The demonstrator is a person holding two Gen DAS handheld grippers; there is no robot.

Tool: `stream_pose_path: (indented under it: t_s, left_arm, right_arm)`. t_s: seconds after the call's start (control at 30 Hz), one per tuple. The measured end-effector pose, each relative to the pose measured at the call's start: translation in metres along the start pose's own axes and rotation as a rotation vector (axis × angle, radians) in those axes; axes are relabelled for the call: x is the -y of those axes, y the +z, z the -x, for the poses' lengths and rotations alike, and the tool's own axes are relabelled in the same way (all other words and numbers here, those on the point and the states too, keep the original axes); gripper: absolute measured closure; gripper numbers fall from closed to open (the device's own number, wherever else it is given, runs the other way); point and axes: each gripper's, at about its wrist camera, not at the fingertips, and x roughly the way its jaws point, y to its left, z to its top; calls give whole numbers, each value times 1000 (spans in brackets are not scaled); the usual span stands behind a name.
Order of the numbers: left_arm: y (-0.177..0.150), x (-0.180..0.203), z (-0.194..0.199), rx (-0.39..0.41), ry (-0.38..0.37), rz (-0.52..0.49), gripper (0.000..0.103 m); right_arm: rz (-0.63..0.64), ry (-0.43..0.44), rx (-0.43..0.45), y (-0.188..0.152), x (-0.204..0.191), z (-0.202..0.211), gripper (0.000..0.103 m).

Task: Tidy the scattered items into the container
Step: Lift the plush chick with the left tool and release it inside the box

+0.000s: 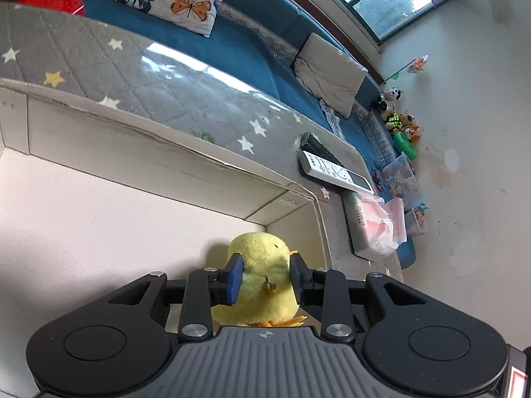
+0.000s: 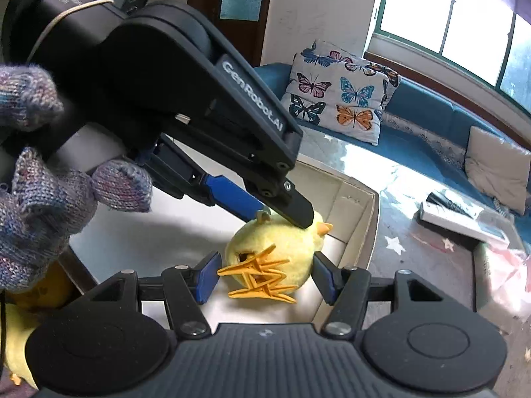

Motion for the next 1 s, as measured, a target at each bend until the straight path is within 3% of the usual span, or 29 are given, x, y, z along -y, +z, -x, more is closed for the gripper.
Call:
stream_pose_path:
  t_s: [0.2, 0.47, 1.0]
  left_arm:
    - [-1, -4, -2, -32, -31, 29, 70]
    - [-8, 9, 12, 8, -18, -30, 70]
    - [-55, 37, 77, 129, 11, -164, 70]
  right_arm:
    - [23, -18, -12, 2, -1, -3, 43]
    - [5, -30, 19, 0, 1, 1, 43]
    - [-86, -57, 169, -24, -8, 78, 37]
